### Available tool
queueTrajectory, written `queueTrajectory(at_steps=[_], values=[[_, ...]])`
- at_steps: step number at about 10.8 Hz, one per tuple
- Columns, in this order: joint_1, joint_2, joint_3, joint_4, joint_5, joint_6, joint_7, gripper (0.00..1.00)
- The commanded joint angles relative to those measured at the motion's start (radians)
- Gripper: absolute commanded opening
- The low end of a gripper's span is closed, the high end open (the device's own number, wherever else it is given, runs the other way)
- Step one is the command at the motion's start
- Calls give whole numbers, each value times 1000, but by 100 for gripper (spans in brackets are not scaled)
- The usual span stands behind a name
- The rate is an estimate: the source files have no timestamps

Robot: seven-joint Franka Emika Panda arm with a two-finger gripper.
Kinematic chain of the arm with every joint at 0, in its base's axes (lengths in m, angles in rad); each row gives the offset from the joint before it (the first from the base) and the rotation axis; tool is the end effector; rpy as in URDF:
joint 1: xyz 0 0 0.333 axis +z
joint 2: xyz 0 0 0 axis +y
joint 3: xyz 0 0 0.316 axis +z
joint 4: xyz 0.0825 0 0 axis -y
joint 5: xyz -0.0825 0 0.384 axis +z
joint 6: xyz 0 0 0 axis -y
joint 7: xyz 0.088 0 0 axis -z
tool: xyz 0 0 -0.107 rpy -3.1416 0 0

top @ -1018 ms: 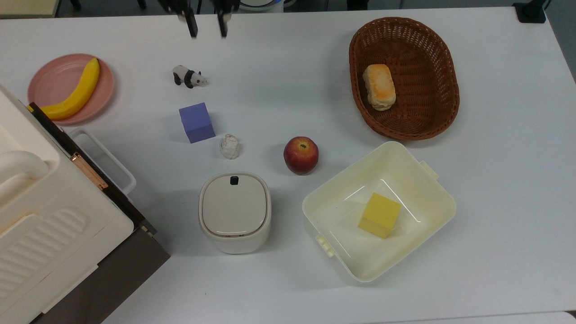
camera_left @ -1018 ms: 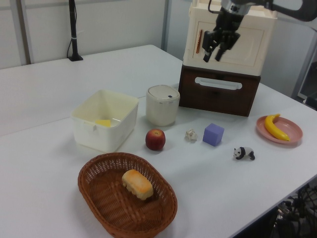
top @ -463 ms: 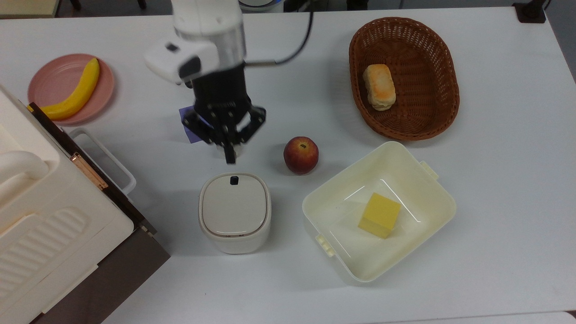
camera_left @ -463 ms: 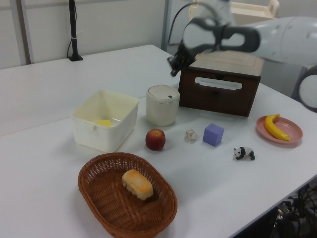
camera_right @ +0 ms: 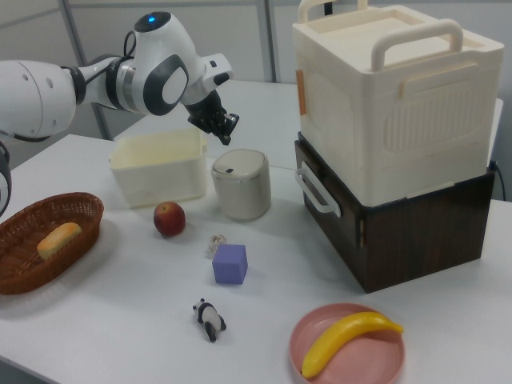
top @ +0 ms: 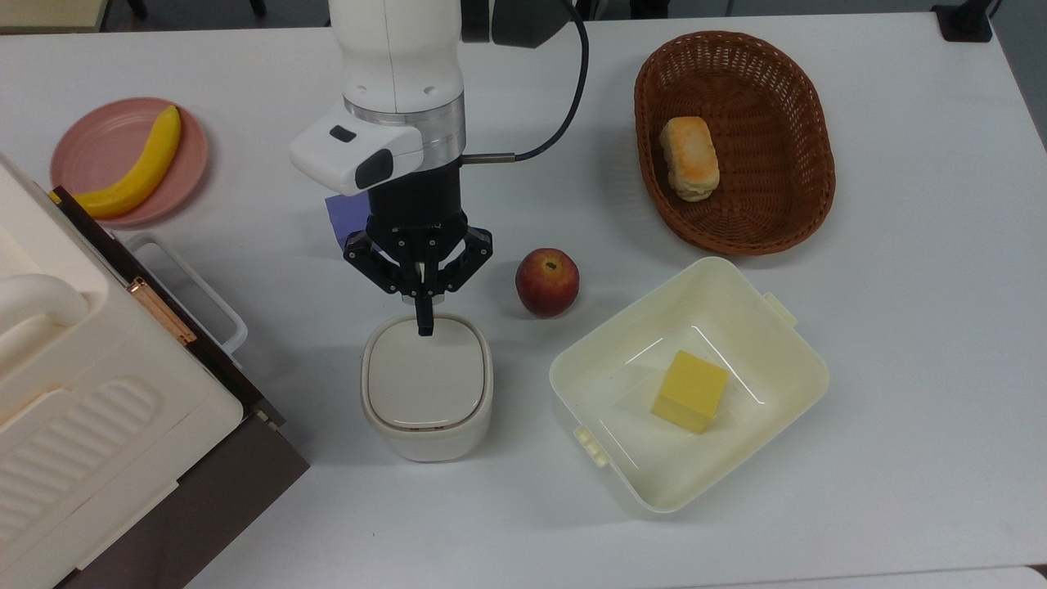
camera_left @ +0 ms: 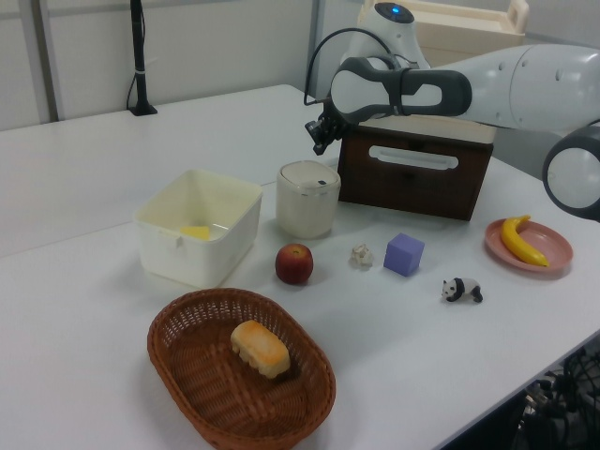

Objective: Open the trash can
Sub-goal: 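Move the gripper down over the white trash can's lid button, then press down on the trash can's lid button with the gripper tip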

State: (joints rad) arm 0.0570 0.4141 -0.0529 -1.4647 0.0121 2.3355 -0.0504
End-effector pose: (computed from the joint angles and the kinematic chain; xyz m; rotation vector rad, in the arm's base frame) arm 0.7196 0.0098 0.4944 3.0394 0.0875 0.7071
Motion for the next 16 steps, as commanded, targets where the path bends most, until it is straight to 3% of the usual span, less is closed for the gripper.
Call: queueTrajectory(at_steps=[1, 4, 16], values=[[6, 11, -12, 6, -98, 18, -17, 0], [10, -12, -8, -39, -142, 18, -20, 0], [24, 14, -8, -74, -142, 18, -163, 0]])
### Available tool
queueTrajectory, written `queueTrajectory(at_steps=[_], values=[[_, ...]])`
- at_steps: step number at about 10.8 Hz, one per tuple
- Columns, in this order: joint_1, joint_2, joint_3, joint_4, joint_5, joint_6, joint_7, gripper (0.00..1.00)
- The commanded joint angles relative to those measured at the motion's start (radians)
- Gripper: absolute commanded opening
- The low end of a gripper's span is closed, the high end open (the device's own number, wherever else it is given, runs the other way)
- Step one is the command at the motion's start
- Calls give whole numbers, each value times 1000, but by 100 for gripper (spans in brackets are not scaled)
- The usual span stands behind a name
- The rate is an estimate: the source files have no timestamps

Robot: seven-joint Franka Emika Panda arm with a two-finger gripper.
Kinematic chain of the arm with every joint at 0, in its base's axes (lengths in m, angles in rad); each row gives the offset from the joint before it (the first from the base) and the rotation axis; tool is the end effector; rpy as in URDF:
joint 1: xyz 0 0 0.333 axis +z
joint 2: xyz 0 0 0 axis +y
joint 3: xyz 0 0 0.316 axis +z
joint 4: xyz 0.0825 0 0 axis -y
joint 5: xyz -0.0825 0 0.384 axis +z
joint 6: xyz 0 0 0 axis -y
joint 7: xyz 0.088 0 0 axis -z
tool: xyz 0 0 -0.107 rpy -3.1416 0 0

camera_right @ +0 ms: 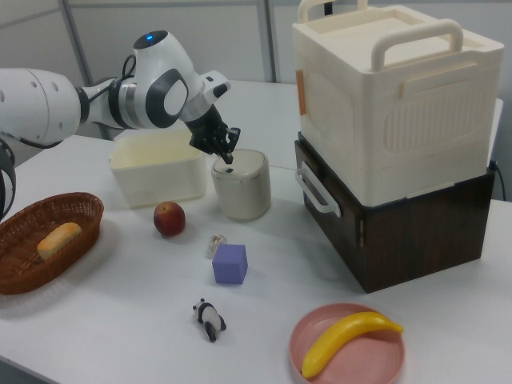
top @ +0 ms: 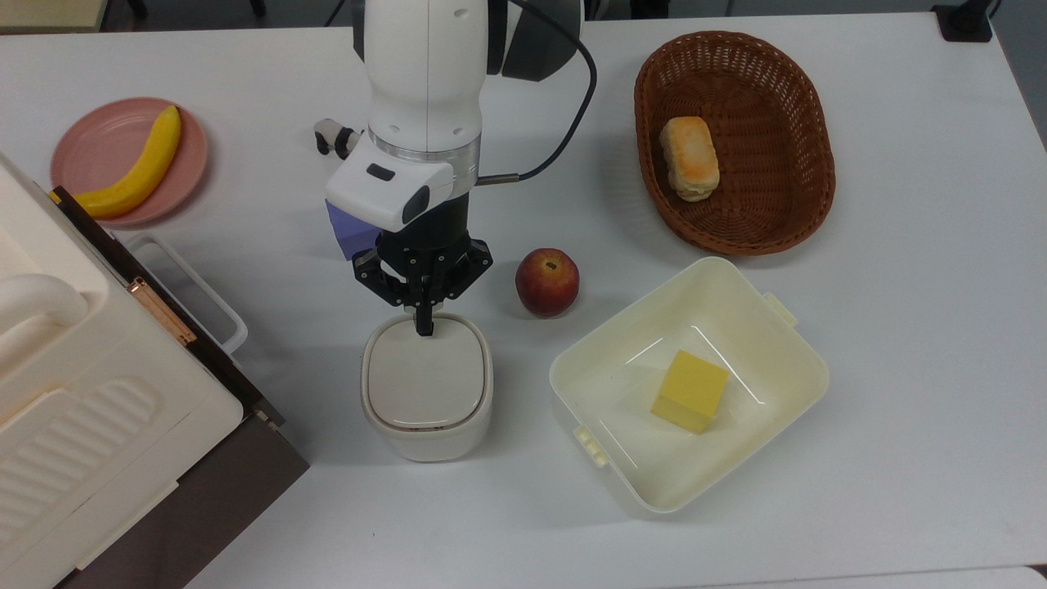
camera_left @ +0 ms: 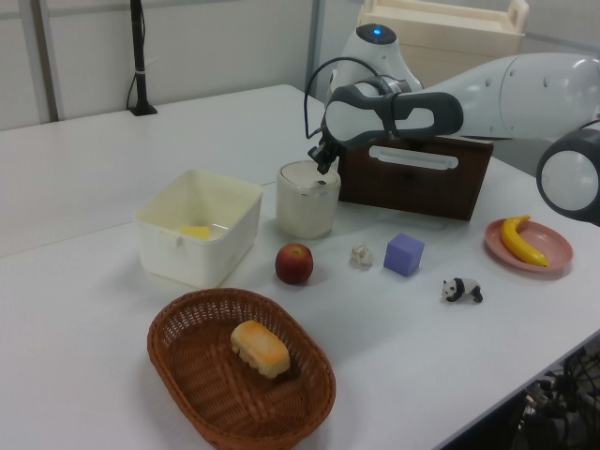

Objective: Open the trash can
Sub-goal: 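Press down on the trash can's lid button with the gripper tip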

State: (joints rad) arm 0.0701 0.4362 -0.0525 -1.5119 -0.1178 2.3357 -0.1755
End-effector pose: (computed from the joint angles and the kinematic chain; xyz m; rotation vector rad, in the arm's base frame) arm 0.7174 0.0169 0.4545 2.9124 0.3916 0.5609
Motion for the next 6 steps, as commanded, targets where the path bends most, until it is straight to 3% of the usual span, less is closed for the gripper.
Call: queueTrajectory(at_steps=[1, 6], values=[[11, -8, -9, -27, -13, 17, -38, 0], [11, 6, -9, -24, -30, 19, -38, 0]])
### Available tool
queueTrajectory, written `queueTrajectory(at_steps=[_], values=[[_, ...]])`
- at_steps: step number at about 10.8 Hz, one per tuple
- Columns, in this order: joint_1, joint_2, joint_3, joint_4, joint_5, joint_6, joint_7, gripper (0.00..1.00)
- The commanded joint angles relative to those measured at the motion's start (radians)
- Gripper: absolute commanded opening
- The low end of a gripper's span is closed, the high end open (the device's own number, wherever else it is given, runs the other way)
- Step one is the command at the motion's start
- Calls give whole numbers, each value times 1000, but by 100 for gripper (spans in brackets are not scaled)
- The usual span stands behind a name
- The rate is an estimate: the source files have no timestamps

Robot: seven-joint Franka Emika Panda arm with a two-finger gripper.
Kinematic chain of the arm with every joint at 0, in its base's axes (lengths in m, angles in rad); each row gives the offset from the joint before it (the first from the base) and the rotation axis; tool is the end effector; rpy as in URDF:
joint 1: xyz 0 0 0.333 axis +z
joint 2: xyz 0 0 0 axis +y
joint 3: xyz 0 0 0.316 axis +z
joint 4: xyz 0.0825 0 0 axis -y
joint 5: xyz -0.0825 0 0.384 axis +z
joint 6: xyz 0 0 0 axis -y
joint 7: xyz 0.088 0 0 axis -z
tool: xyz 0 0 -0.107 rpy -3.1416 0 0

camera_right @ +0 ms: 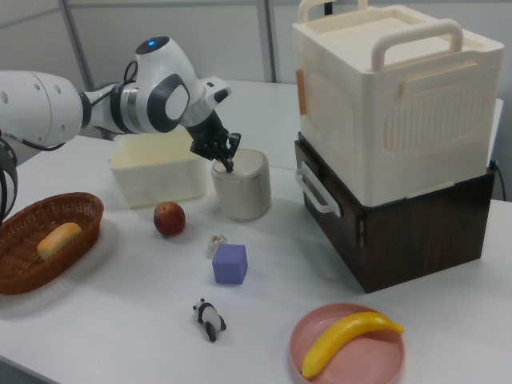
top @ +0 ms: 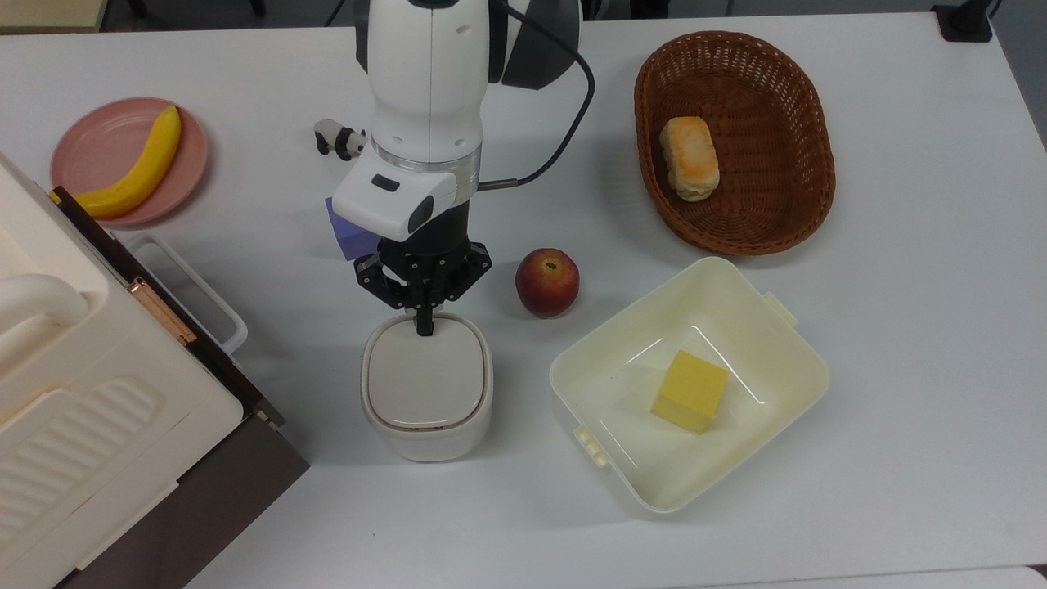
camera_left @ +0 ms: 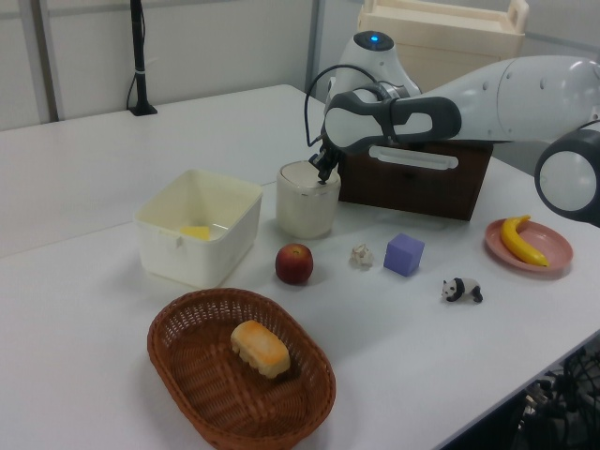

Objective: Open the trash can
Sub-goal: 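Press down on the trash can's lid button with the gripper tip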

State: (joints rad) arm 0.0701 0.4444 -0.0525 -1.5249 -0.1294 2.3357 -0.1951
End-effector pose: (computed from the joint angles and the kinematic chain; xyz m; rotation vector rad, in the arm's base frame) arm 0.7166 0.0166 0.4420 2.9022 0.4303 0.5244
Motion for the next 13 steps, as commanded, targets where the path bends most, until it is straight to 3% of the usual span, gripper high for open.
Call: queueTrajectory(at_steps=[1, 10, 13], values=[[11, 10, -9, -8, -19, 19, -18, 0], [23, 37, -9, -11, -90, 19, -18, 0], [14, -34, -7, -14, -20, 17, -3, 0]])
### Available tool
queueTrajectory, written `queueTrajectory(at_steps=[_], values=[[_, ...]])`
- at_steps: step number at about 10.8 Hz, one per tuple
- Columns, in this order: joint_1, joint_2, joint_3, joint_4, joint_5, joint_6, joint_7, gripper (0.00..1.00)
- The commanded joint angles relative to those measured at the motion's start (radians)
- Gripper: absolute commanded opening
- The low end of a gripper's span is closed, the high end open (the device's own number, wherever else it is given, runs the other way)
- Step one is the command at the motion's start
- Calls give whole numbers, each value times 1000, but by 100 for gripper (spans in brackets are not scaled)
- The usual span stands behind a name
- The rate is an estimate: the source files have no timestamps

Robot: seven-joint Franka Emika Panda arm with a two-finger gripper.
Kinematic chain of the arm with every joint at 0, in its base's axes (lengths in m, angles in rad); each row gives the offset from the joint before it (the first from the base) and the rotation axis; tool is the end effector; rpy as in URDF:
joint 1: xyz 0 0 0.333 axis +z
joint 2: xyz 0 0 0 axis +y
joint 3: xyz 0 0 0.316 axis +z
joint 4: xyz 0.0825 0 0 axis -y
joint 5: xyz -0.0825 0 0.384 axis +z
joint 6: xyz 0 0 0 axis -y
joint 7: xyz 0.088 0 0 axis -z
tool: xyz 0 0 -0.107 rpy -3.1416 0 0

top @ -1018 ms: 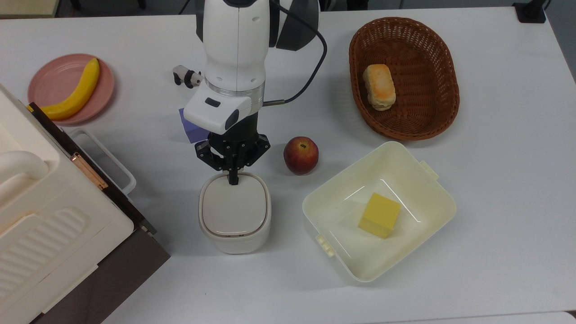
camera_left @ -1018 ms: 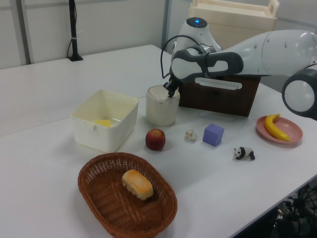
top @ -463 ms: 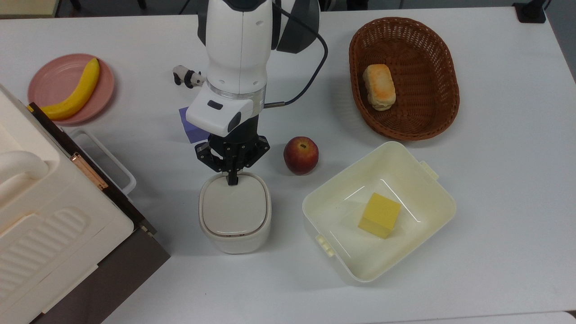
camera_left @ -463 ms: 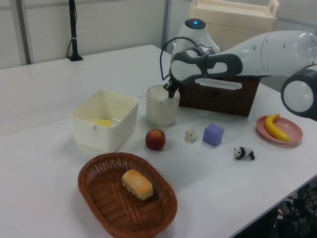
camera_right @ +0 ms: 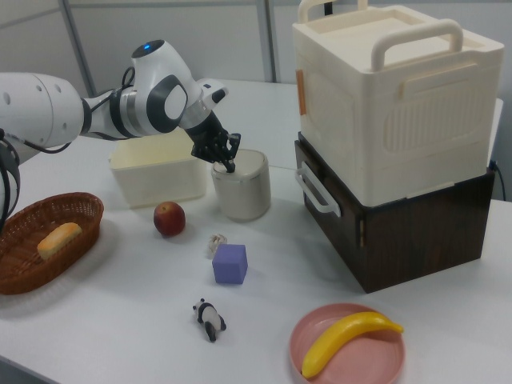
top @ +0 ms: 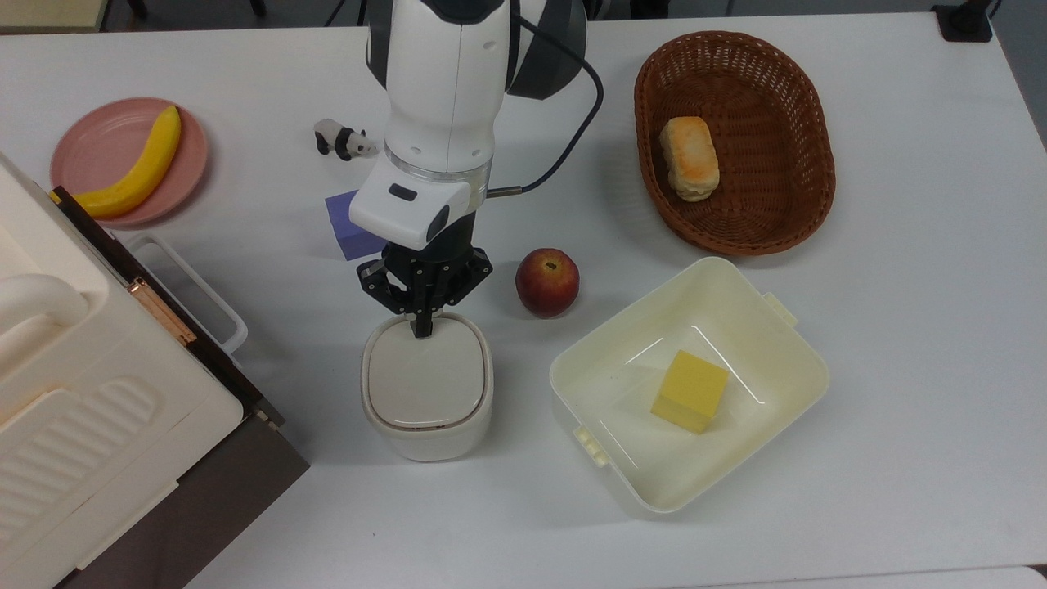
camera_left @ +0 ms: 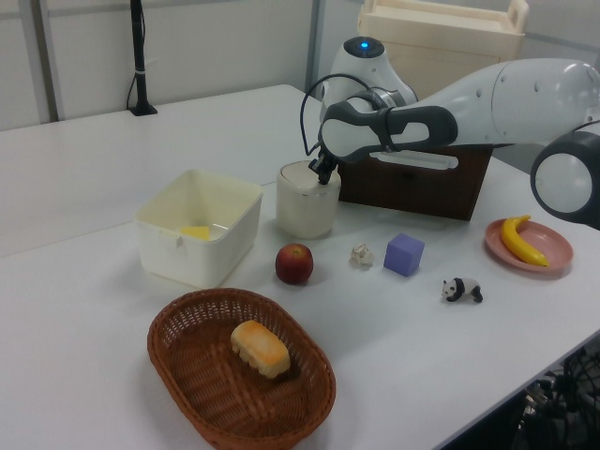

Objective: Open the trash can
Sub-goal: 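Press down on the trash can's lid button with the gripper tip, then lift the gripper up away from the trash can as the lid pops open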

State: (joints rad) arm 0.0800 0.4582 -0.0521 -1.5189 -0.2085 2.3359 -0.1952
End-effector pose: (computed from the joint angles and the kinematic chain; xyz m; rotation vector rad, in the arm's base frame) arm 0.7188 0.0229 0.4354 2.8309 0.5007 0.4948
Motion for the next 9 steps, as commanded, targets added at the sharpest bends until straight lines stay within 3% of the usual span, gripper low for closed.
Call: queueTrajectory(at_steps=[1, 3, 4, 5, 8, 9], values=[[0, -97, -8, -23, 146, 5, -3, 0], [-34, -217, -9, -58, 276, -44, -4, 5], [-55, -266, -9, -60, 308, -115, -6, 16], [-78, -317, -9, -61, 345, -213, -7, 30], [-115, -435, -18, -105, 357, -465, -56, 90], [-114, -446, -8, -119, 357, -495, -87, 100]])
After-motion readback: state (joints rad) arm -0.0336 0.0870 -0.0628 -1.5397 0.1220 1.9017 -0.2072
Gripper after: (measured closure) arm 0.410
